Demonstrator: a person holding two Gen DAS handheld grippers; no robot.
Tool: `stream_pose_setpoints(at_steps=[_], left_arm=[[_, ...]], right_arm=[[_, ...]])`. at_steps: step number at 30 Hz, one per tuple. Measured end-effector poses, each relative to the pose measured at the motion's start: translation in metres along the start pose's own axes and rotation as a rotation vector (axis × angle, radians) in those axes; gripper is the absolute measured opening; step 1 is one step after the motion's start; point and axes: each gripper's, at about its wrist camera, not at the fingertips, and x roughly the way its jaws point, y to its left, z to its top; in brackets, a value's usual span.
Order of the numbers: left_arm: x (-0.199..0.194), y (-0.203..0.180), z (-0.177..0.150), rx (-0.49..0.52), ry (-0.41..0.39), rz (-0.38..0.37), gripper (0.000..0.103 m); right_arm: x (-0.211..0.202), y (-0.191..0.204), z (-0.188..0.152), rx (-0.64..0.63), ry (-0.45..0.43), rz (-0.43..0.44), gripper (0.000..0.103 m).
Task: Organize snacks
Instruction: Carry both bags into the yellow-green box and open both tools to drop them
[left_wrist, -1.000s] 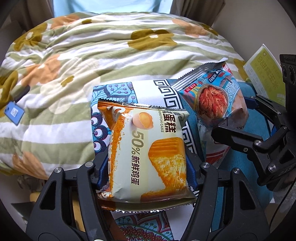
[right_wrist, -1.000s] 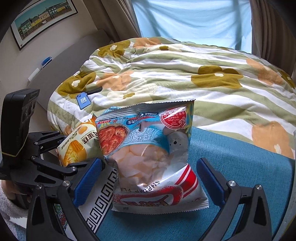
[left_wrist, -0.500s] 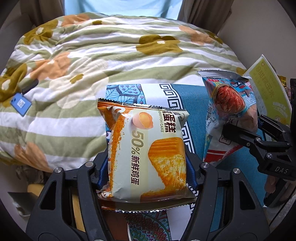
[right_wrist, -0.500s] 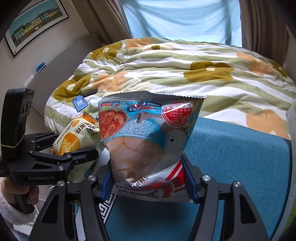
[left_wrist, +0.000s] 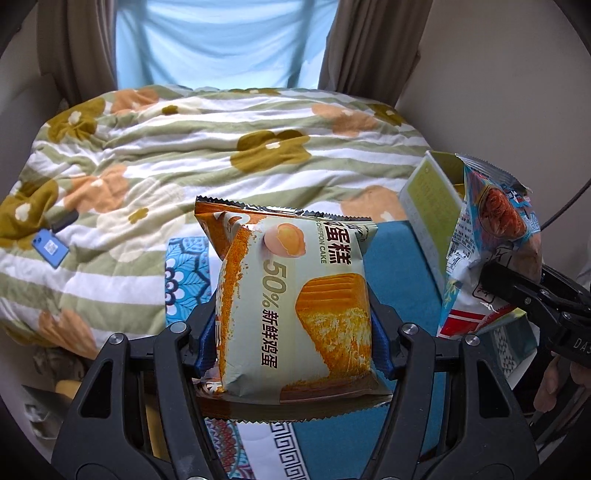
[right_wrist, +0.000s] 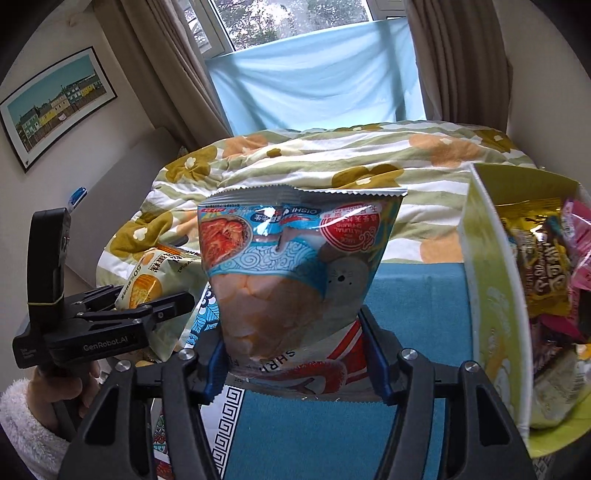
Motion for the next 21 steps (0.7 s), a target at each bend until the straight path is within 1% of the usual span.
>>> stream_pose_setpoints(at_steps=[2,4,7,9,11,15,18,21], left_arm=[[-0.012,-0.031,0.005,0.003,-0.025,-0.01,0.062],[-0.021,-0.062,0.009,0.0,-0.043,-0.041,0.062],[-0.025,-0.112,0.014,0.027,-0.065,-0.055,0.062],[-0.022,-0.145,0.019,0.037,-0.077,-0.067,0.062],[-0.017,-0.176,0.023,0.038,-0.083,-0.088,0.062],[0.001,-0.235,0.028,0.054,-0.08,-0.093,0.062],[0.019,-0.271,0.032,0.054,-0.057,-0.098,0.062],[0.036,-0.299,0.032,0.063,-0.025,-0.095,0.062]], right_arm=[[-0.027,-0.013,0.001,0.025,-0.025,-0.009,0.058],[-0.054,-0.031,0.001,0.045,-0.051,-0.018,0.058],[-0.089,-0.059,0.002,0.044,-0.074,-0.06,0.058],[-0.111,-0.081,0.004,0.046,-0.093,-0.073,0.058],[-0.129,-0.103,0.007,0.043,-0.11,-0.099,0.058],[-0.159,-0.153,0.012,0.052,-0.136,-0.125,0.058],[-0.171,-0.187,0.013,0.058,-0.14,-0.141,0.057],[-0.177,-0.217,0.015,0.074,-0.131,-0.136,0.058]])
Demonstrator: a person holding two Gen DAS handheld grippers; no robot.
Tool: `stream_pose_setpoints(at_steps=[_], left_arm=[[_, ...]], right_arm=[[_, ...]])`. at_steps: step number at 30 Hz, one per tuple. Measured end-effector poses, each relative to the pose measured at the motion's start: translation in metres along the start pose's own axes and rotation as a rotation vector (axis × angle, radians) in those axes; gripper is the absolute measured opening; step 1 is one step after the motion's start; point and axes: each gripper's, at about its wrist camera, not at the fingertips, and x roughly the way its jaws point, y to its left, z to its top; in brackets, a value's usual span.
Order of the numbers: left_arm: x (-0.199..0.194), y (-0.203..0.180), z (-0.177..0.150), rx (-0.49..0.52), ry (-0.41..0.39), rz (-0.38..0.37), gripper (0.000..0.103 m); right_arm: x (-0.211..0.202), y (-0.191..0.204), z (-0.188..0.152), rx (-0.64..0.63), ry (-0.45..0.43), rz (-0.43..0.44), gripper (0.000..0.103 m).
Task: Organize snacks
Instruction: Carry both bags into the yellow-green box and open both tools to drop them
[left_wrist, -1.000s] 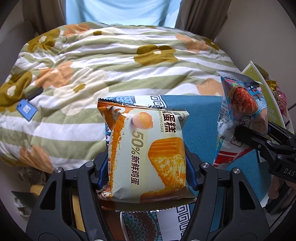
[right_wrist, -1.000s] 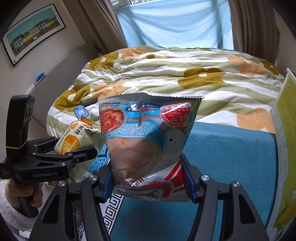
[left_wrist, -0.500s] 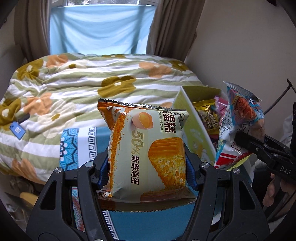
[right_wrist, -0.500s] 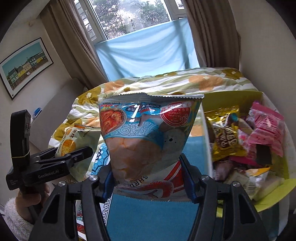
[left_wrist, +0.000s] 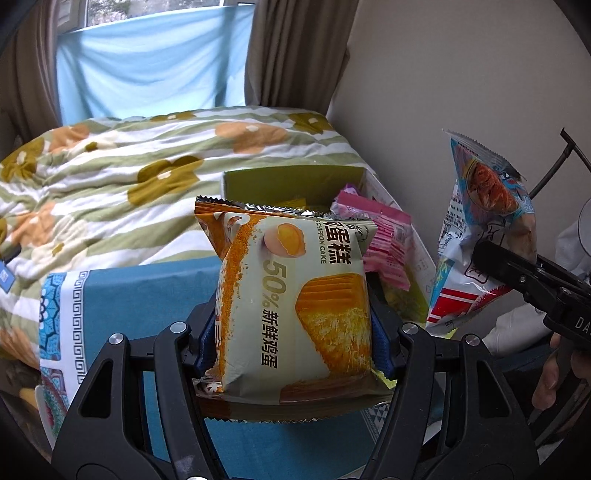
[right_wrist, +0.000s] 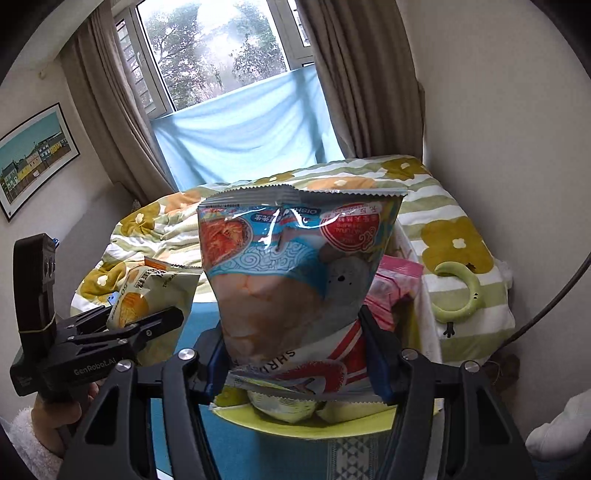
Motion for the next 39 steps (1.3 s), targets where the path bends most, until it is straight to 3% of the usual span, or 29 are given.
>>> stream_pose_setpoints(at_steps=[4,6,7,8,18,31,32,35,39], left_arm=[[0.023,-0.023,0.003,0.004,0.025,0.009,0.064],[0.03,-0.032,0.005,0.019,0.023,0.037,0.078],[0.034,-0.032,0.007,0.026,0.025,0.054,0.097],[0.034,-0.034,0.007,0.03,0.02,0.068,0.102],[0.03,0.001,-0.001,-0.026,0.041,0.067,0.102],[0.019,0.041,0.025,-0.04,-0.001,0.108,0.102],[0.019,0.045,0.025,-0.041,-0.001,0.108,0.102],[0.018,0.056,0.024,-0.042,0.003,0.107,0.102],[0.017,0.067,0.021,-0.032,0.007,0.098,0.102]], right_arm=[[0.003,-0.024,0.008,0.004,0.021,0.014,0.058],[0.007,-0.031,0.01,0.002,0.029,0.022,0.058],[0.007,-0.035,0.011,0.0,0.032,0.024,0.057],[0.007,-0.038,0.011,-0.001,0.034,0.027,0.057],[0.027,-0.053,0.02,0.0,0.063,0.061,0.058],[0.071,-0.025,0.065,-0.029,0.1,0.059,0.059],[0.078,-0.023,0.067,-0.021,0.112,0.06,0.062],[0.093,-0.018,0.071,0.007,0.118,0.035,0.1],[0.09,-0.012,0.064,0.023,0.076,-0.058,0.102]])
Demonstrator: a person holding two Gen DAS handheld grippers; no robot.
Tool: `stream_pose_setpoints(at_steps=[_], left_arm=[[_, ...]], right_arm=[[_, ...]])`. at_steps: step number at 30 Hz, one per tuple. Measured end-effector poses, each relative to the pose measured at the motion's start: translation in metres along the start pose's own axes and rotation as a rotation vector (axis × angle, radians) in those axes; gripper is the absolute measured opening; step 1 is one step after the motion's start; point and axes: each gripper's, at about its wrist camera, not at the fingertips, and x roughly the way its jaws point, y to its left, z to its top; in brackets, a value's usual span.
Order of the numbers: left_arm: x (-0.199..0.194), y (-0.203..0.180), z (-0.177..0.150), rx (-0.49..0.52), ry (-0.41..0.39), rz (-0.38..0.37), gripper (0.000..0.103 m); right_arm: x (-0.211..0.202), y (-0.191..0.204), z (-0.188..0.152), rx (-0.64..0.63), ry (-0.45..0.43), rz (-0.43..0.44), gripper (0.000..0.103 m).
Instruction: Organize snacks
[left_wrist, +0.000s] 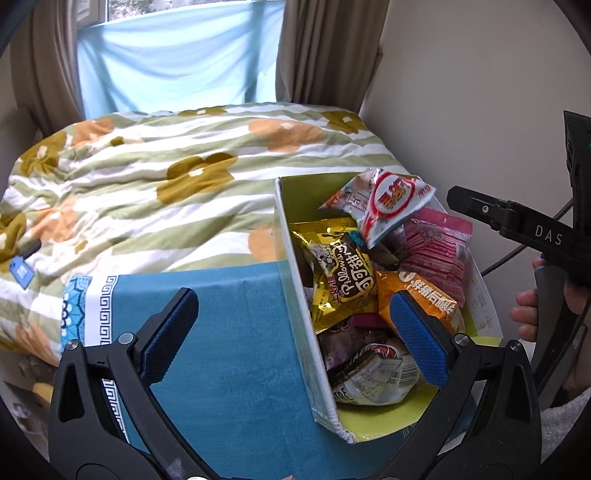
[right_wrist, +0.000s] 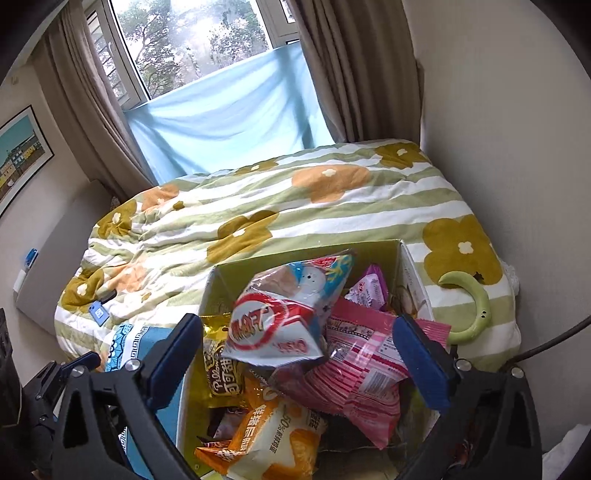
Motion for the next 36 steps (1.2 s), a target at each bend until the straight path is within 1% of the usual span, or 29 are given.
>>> stream_pose_setpoints(at_steps=[2,3,5,8,10,13,18,23,27,30,32,34,36], left_arm=[[0.0,0.0,-0.003,0.014,0.0,-0.006,0.102],[0.0,0.001,-0.004,0.02,0.0,-0.004,0.102],[-0.005,0.0,-0.005,0.024,0.0,0.001,0.102],[-0.022,-0.002,-0.011,0.023,-0.03,0.004,0.102],[-0.037,-0.005,-0.016,0.029,-0.052,0.021,0.102],[-0.066,-0.01,-0.025,0.023,-0.105,0.049,0.102],[-0.133,-0.02,-0.053,-0.022,-0.212,0.081,0.102],[-0.195,-0.03,-0.092,-0.047,-0.306,0.141,0.102],[-0.233,-0.037,-0.126,-0.058,-0.366,0.207,0.103],[-0.251,-0.04,-0.149,-0.041,-0.386,0.257,0.103],[-0.257,-0.04,-0.159,-0.04,-0.385,0.285,0.103],[-0.26,-0.037,-0.167,-0.052,-0.37,0.281,0.103],[-0.263,-0.033,-0.173,-0.065,-0.359,0.258,0.103]], right_arm=[[-0.002,0.001,-0.006,0.002,-0.011,-0.047,0.102],[-0.003,0.002,-0.009,-0.003,-0.016,-0.057,0.102],[-0.006,0.004,-0.014,-0.003,-0.022,-0.064,0.102],[-0.014,0.005,-0.02,0.014,-0.024,-0.061,0.102],[-0.024,0.008,-0.022,0.016,-0.037,-0.061,0.102],[-0.047,0.015,-0.028,-0.003,-0.071,-0.058,0.102],[-0.098,0.028,-0.043,-0.06,-0.129,-0.056,0.102],[-0.155,0.041,-0.075,-0.123,-0.185,-0.062,0.102],[-0.192,0.049,-0.106,-0.157,-0.216,-0.087,0.102],[-0.214,0.052,-0.131,-0.162,-0.235,-0.116,0.102],[-0.224,0.055,-0.146,-0.164,-0.233,-0.13,0.102],[-0.231,0.058,-0.157,-0.16,-0.231,-0.138,0.102],[-0.238,0.062,-0.168,-0.156,-0.238,-0.137,0.102]])
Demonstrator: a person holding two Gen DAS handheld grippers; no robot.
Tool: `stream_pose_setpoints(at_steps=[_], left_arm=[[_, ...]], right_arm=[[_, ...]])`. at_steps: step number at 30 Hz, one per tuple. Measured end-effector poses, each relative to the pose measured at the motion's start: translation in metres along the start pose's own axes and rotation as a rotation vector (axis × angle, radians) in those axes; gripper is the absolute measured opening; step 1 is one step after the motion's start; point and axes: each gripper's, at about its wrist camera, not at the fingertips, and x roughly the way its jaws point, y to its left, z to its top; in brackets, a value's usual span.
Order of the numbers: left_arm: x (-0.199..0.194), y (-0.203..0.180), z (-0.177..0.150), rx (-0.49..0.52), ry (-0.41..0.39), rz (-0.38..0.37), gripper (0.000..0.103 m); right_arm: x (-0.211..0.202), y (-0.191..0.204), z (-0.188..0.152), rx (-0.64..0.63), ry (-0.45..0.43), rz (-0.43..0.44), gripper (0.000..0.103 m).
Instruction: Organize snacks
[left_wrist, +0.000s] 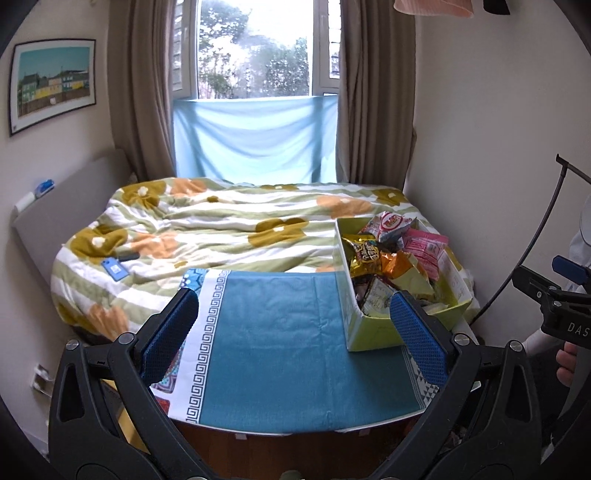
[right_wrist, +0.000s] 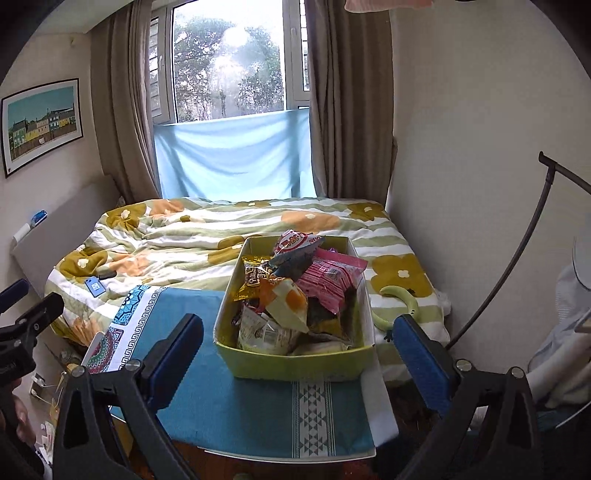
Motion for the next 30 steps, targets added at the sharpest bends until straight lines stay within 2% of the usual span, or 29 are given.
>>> stream_pose_setpoints(at_steps=[8,21,30], left_arm=[[-0.002,0.015,0.001,0.002,0.004,-0.019,0.103],[0.002,0.029,0.012,0.006,-0.02,-0.037,0.103],[0.003,0.028,0.012,0.008,-0.016,-0.04,0.103]], right_arm=[[-0.018,0.014,-0.007,0.024,-0.023,-0.019,0.102],[-0.017,0.041,-0.003,0.009,-0.037,-0.036,0.102],[-0.016,0.044,-0.003,0.004,-0.031,-0.037,0.102]])
